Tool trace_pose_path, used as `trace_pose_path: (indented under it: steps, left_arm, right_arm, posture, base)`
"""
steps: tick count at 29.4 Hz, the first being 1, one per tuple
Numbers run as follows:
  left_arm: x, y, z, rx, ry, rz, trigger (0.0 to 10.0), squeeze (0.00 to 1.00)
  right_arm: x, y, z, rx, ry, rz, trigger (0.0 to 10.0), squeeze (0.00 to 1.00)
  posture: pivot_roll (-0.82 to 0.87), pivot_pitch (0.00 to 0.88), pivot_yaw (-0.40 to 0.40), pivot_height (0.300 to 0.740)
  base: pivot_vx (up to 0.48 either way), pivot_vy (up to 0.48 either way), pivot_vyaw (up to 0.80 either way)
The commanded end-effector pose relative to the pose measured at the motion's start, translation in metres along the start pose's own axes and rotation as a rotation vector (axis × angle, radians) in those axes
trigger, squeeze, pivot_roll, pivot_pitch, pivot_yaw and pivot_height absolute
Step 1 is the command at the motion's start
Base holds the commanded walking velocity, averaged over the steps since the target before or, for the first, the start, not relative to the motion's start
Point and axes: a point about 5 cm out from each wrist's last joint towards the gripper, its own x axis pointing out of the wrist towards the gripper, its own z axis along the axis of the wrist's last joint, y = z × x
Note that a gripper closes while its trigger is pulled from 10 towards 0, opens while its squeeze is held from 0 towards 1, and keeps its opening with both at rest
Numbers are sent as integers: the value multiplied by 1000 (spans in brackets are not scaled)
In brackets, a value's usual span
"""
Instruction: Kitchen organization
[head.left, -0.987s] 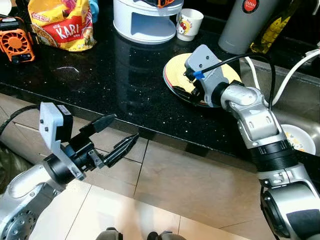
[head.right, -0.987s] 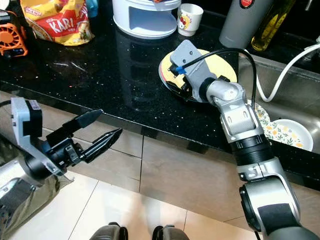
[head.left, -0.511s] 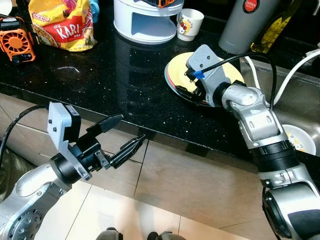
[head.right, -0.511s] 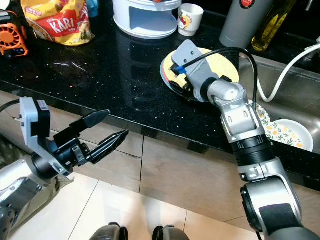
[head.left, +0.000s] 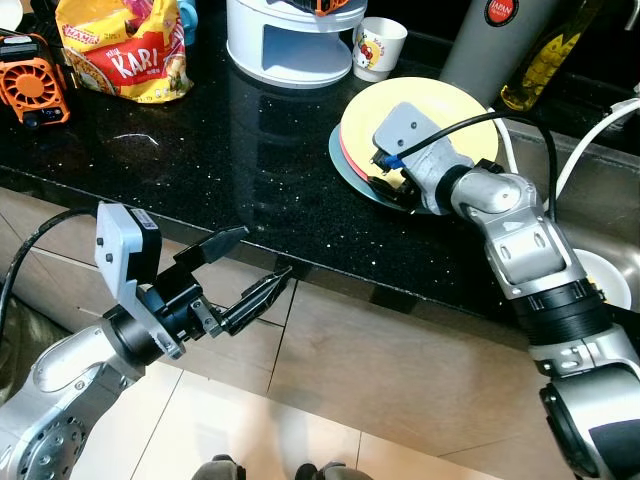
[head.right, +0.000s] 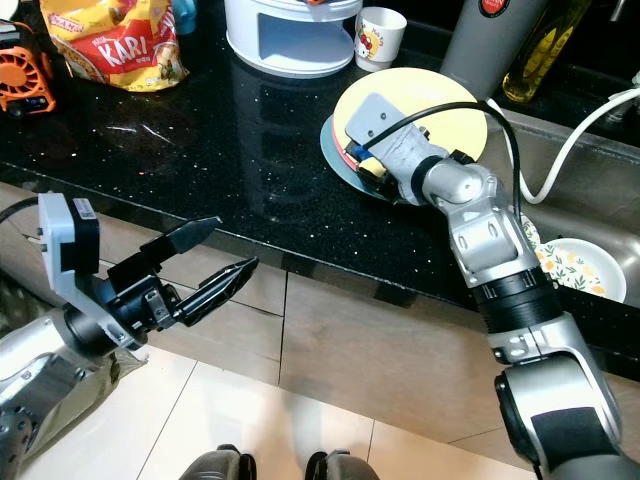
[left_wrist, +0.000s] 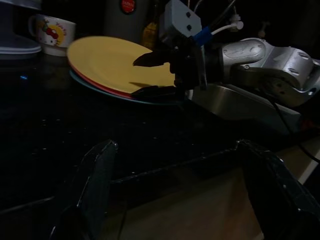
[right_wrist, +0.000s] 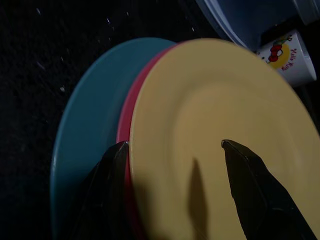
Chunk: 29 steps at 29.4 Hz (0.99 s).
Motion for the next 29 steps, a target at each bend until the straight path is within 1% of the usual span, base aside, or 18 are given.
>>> trace_pose_path:
  steps: [1,2,3,5,8,11,12,14,18,23,29]
  left_arm:
    - [1,-2,-2,-6,-1,-14,10000,0]
    - [2,-2,-2,-6,-3,-14,10000,0]
    - [2,-2,-2,-6,-4,-15,10000,0]
    - [2,-3,-2,-5,-5,-16,10000,0]
    - [2,-3,-1,-6,-8,-17,10000,0]
    - [3,-3,-1,-6,-9,-16,10000,0]
    - [3,-3,-1,-6,-11,-15,10000,0]
    - [3,-3,-1,-6,-11,-15,10000,0]
    - [3,-3,0,-5,-12,-16,10000,0]
    - [3,-3,0,-5,-12,-17,10000,0]
    - [2,-2,0,-3,-11,-17,10000,0]
  right_arm:
    - [-1,3,-9,-18,53,12,10000,0]
    - [-1,2,-9,-23,54,3,10000,0]
    - [-1,-2,-8,-58,68,-22,10000,0]
    - [-1,-4,-8,-69,73,-32,10000,0]
    - [-2,-6,-9,-113,98,-52,10000,0]
    - [-2,-7,-9,-130,108,-58,10000,0]
    - [-2,-4,-10,-159,123,-51,10000,0]
    - [-1,2,-11,-180,130,-26,10000,0]
    - [0,7,-13,-189,139,-2,10000,0]
    - [0,9,-13,-194,145,1,10000,0]
    - [3,19,-14,-213,160,39,10000,0]
  posture:
    - [127,122,-108,740]
    - [127,121,-108,740]
    - [126,121,-109,740]
    - [126,123,-108,740]
    - [124,126,-108,740]
    - [124,128,-109,740]
    - [124,129,-109,740]
    - [121,130,-107,740]
    - [122,132,-105,740]
    - [122,131,-105,740]
    - [125,134,-104,740]
  base:
    - [0,0,0]
    - [0,0,0]
    - [0,0,0]
    - [0,0,0]
    - [0,0,0]
    - [0,0,0]
    - [0,0,0]
    - [0,0,0]
    - [0,0,0]
    - [0,0,0]
    - [0,0,0]
